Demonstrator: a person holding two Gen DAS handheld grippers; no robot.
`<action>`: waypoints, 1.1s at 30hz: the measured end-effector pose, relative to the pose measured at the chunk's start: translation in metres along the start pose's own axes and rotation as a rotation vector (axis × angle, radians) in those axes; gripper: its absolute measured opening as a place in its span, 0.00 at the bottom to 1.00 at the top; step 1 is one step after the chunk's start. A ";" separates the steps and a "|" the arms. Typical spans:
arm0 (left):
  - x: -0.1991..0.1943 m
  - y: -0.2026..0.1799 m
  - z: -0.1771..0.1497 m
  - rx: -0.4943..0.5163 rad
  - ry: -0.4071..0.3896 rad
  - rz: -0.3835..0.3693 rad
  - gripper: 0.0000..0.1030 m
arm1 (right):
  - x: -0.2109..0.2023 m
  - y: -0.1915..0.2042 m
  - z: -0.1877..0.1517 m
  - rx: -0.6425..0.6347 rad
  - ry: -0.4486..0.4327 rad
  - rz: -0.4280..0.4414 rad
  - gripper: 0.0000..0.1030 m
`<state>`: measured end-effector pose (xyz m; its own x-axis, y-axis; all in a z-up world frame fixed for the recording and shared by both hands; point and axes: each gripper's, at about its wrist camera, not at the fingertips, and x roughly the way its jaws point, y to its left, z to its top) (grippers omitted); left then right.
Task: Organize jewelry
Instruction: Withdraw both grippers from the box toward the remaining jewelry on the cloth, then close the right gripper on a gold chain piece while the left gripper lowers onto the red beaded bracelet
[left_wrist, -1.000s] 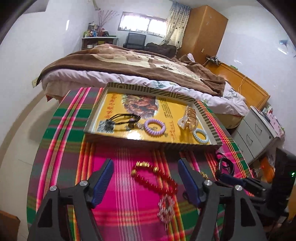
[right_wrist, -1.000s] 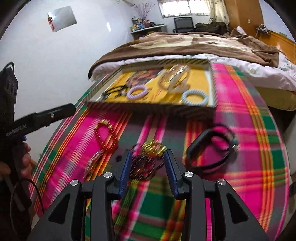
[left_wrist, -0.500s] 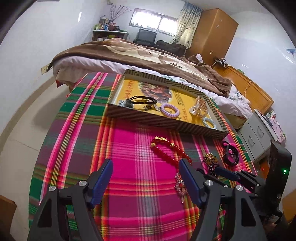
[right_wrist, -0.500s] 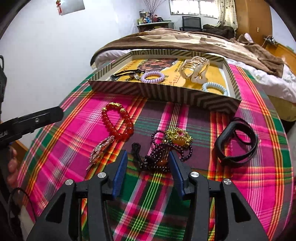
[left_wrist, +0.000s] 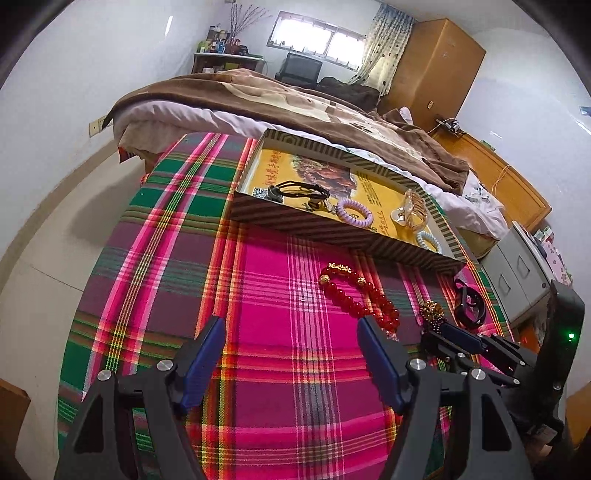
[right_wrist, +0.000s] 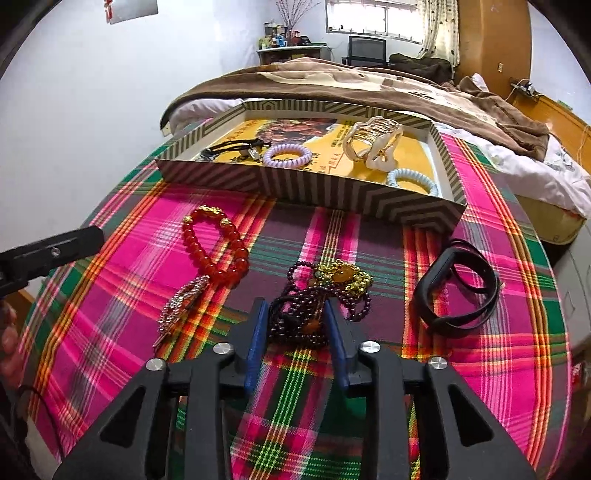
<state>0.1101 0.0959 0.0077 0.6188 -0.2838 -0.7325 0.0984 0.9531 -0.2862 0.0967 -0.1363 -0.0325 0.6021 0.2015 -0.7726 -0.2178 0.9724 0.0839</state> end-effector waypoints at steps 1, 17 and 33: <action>0.001 0.000 0.000 0.000 0.002 -0.002 0.71 | 0.000 0.000 0.000 -0.001 0.000 0.000 0.25; 0.045 -0.020 0.023 0.081 0.066 0.044 0.71 | -0.034 -0.021 -0.007 0.042 -0.091 0.071 0.09; 0.101 -0.060 0.040 0.351 0.138 0.190 0.71 | -0.065 -0.045 -0.008 0.087 -0.166 0.103 0.05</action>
<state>0.1973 0.0146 -0.0246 0.5436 -0.0878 -0.8347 0.2667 0.9610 0.0726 0.0615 -0.1944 0.0086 0.7001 0.3102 -0.6431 -0.2223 0.9506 0.2166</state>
